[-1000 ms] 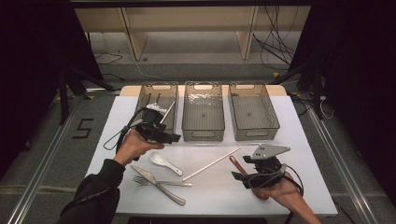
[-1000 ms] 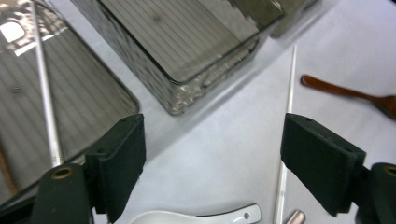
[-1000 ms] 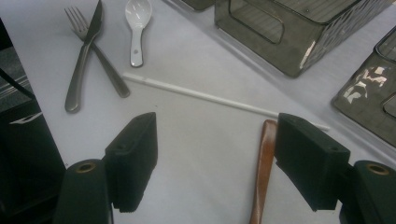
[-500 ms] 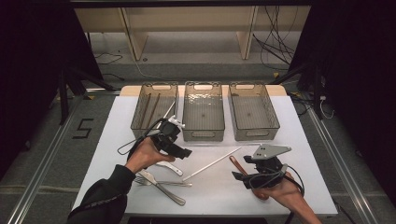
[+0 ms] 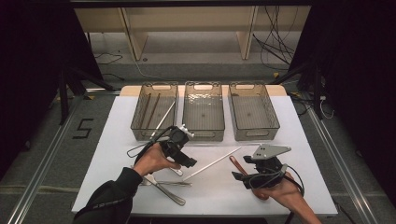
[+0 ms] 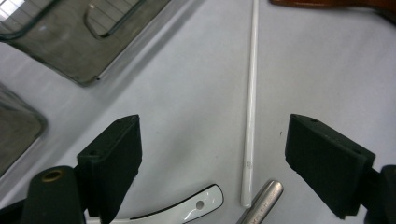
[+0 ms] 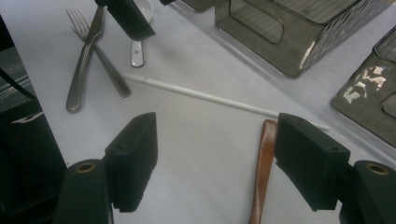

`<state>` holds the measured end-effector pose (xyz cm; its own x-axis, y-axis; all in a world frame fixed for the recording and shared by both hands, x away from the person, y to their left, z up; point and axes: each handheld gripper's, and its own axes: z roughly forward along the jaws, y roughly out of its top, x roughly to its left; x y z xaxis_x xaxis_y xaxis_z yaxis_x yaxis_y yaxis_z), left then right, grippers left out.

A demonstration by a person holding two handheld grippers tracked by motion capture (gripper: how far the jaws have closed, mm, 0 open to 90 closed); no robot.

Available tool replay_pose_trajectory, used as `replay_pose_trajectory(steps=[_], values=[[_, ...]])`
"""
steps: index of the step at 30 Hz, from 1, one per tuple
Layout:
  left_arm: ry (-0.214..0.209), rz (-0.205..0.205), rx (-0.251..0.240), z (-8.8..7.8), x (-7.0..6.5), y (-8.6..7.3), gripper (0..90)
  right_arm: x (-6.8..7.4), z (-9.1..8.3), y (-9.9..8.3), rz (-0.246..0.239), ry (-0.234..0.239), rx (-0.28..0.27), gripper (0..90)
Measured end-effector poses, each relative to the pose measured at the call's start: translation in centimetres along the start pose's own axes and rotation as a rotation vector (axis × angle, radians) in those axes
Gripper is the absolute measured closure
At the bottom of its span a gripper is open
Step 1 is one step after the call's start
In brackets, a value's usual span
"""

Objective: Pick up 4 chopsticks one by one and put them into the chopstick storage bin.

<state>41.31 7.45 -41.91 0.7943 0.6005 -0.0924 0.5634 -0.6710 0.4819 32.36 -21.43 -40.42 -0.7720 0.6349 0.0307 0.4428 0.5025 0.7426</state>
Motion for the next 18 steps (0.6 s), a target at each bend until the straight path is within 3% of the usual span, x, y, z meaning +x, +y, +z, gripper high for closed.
replay_pose_trajectory(steps=[7,18], values=[[-0.002,0.028,0.069,1.2,-0.6,0.2,22.8,0.0,0.0,0.0,-0.001,0.001,0.001,31.3],[-0.019,0.048,0.114,3.0,-1.4,0.1,34.5,0.0,0.0,0.0,-0.001,0.002,0.000,31.3]])
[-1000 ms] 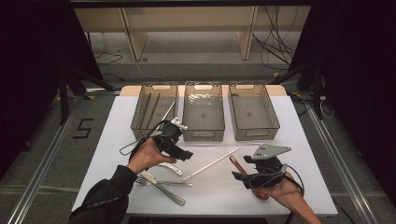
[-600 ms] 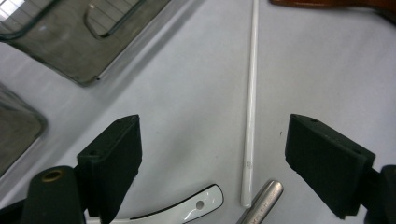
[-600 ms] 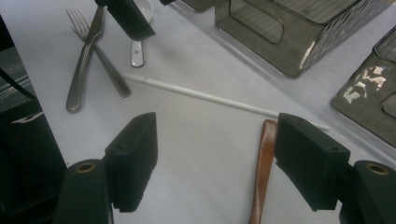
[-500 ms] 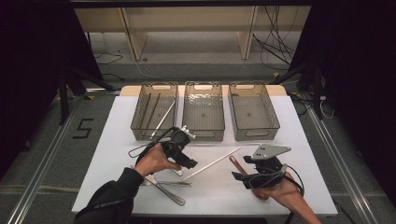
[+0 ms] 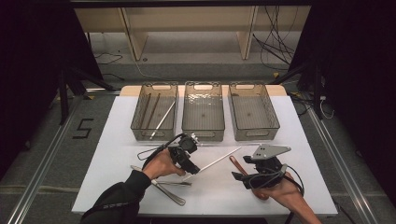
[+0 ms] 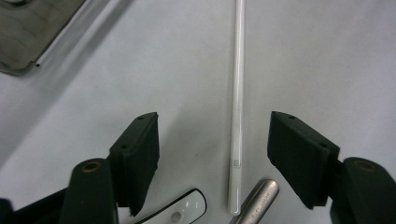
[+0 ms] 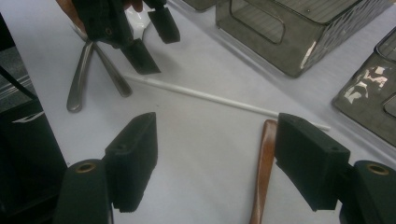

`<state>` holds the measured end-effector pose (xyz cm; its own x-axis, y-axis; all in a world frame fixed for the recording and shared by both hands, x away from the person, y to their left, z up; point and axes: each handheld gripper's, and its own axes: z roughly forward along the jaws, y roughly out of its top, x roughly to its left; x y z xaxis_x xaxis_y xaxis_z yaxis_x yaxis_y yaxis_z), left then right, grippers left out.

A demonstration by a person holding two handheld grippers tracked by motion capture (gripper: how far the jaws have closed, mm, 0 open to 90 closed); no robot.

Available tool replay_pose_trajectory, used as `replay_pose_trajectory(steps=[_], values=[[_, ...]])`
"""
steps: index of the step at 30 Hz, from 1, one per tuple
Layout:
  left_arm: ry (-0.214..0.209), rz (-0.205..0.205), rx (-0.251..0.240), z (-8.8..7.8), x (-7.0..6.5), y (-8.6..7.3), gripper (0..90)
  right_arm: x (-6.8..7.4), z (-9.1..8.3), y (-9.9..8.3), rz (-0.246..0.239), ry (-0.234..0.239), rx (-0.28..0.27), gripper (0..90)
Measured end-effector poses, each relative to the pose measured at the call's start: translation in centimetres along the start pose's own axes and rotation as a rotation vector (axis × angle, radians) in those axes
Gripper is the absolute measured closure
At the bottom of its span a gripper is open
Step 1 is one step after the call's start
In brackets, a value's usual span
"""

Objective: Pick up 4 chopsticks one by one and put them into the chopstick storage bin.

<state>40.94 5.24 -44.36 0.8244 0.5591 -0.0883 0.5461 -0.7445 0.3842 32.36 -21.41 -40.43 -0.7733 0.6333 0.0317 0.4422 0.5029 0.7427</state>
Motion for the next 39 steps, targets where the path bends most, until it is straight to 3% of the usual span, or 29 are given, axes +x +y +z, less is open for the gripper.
replay_pose_trajectory(steps=[9,20,39], values=[[-0.023,0.015,0.021,1.1,-0.6,0.1,44.4,0.0,0.0,0.0,0.000,0.000,0.001,31.4],[-0.006,0.058,0.057,2.0,-1.2,0.3,59.1,0.0,0.0,0.0,-0.001,0.000,0.001,31.4],[0.011,0.110,0.061,2.3,-1.8,0.4,79.0,0.1,0.1,0.0,-0.005,0.004,0.006,31.4]])
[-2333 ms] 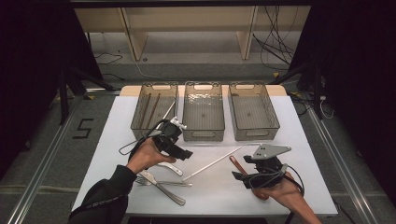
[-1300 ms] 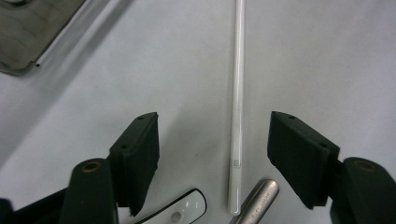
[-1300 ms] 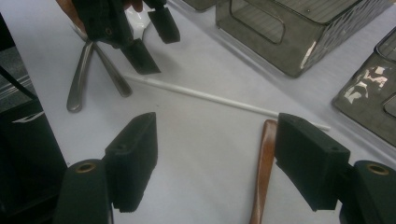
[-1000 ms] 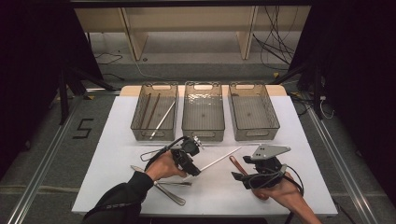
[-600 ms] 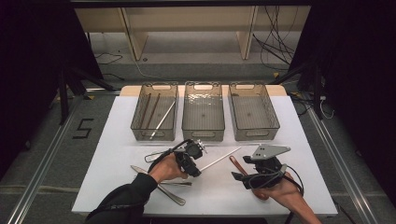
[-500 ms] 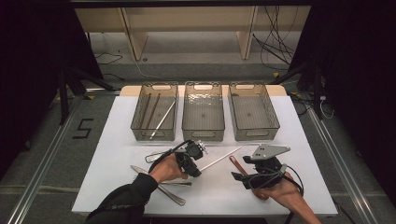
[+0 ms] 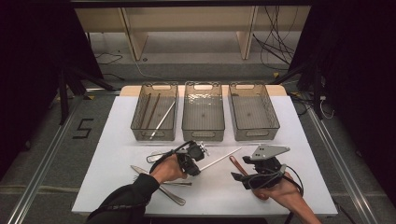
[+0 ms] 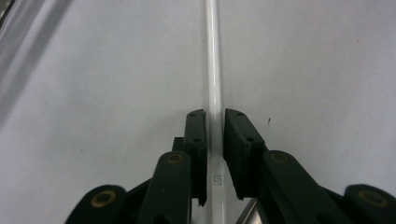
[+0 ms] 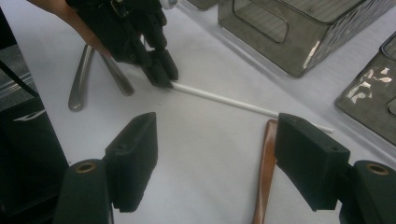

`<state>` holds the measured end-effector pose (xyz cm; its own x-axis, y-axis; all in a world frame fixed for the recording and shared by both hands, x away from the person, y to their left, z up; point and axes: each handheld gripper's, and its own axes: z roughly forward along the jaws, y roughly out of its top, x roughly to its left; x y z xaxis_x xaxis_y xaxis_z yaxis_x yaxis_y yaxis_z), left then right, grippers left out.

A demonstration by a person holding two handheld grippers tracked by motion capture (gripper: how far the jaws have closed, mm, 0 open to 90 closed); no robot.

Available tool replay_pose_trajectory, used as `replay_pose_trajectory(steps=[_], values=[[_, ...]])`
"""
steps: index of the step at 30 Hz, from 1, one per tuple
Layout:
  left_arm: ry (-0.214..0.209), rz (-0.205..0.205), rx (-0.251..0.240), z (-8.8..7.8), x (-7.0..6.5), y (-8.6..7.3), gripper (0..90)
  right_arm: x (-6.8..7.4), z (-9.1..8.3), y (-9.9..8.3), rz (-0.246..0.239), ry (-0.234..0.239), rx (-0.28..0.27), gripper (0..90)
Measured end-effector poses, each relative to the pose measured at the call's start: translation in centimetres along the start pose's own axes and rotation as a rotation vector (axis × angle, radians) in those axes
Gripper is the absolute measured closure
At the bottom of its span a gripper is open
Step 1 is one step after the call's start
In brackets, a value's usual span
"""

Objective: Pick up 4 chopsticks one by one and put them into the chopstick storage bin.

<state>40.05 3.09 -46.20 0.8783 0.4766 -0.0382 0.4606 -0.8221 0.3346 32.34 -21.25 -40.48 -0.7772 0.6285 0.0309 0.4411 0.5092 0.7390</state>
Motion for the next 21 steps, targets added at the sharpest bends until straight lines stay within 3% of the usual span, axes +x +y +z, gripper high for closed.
replay_pose_trajectory(steps=[7,21], values=[[-0.007,0.005,0.016,0.00,0.05,0.18,82.1,0.01,0.04,0.01,0.000,-0.001,0.001,31.4],[-0.044,-0.010,-0.011,-0.06,0.65,-0.06,83.5,-0.08,-0.10,0.00,0.002,-0.004,-0.003,31.4]])
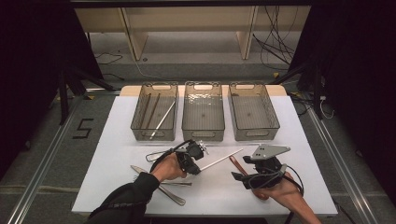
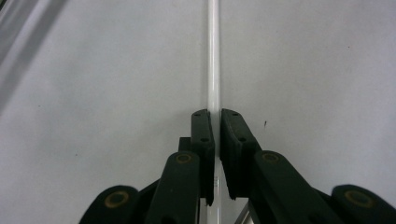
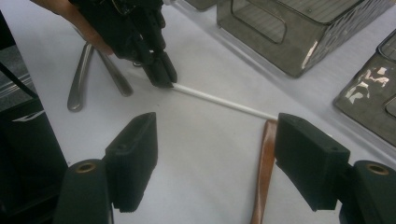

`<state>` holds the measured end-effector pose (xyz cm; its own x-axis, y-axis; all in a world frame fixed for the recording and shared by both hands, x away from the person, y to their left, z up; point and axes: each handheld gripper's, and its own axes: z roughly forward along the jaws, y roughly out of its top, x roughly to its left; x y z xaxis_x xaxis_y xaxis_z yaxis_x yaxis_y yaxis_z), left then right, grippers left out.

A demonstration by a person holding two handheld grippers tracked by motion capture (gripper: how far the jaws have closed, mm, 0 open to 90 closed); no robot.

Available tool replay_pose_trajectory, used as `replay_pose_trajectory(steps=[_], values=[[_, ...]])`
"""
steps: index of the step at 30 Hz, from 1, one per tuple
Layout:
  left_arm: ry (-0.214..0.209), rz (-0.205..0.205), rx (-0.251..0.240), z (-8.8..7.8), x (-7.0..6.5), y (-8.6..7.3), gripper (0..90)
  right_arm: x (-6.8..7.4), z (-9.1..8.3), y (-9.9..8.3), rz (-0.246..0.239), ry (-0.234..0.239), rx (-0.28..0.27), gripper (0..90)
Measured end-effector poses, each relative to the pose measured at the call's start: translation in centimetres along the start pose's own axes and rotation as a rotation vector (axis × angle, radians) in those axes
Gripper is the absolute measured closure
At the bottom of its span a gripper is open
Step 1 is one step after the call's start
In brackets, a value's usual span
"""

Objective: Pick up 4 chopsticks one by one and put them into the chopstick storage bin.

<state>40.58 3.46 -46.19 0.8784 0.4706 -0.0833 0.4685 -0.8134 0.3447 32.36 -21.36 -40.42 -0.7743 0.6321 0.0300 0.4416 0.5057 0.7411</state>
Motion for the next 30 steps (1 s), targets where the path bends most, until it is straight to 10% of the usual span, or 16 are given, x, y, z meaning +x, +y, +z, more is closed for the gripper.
replay_pose_trajectory(steps=[23,30], values=[[-0.013,0.018,-0.061,-2.8,0.0,0.3,83.8,-0.1,0.0,0.0,0.002,0.001,0.001,31.4],[-0.005,0.025,-0.140,-5.8,-0.1,0.7,83.7,-0.1,0.0,-0.1,0.005,-0.001,0.000,31.4]])
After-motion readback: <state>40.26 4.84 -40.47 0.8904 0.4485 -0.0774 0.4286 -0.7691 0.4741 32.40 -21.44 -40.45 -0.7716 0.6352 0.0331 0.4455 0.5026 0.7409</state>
